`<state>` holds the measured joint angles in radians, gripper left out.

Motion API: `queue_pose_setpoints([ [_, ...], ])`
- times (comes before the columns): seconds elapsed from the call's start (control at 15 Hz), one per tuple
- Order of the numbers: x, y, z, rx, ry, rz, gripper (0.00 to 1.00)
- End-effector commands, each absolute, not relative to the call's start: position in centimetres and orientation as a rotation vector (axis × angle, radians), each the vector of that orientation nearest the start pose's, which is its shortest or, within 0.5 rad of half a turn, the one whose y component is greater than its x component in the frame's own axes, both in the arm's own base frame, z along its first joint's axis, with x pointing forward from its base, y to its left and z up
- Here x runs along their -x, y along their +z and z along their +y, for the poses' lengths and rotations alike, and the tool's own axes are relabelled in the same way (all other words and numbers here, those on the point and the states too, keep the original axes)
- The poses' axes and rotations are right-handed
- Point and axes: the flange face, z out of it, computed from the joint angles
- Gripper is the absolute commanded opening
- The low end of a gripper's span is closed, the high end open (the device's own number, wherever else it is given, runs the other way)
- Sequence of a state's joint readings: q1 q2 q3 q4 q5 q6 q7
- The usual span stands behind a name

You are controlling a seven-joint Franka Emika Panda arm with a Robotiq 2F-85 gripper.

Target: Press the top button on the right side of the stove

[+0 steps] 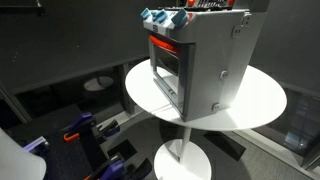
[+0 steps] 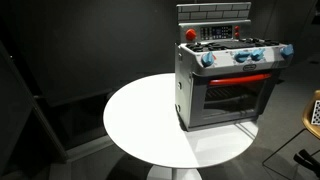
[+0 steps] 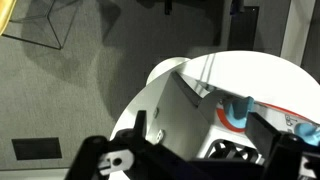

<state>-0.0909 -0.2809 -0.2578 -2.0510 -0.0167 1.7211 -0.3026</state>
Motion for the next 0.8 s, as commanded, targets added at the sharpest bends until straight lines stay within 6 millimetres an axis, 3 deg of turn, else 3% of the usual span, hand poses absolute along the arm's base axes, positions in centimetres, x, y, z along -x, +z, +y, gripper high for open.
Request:
queue_pose_setpoints([
  [0.0,-43.7,54.9,-17.2,3.071,0.058,0.048,1.0],
  [0.27,-43.7,54.9,-17.2,3.071,0.057,0.048,1.0],
  [0.73,-46.1,57.1,-15.6,3.126,-0.086,0.004,1.0],
])
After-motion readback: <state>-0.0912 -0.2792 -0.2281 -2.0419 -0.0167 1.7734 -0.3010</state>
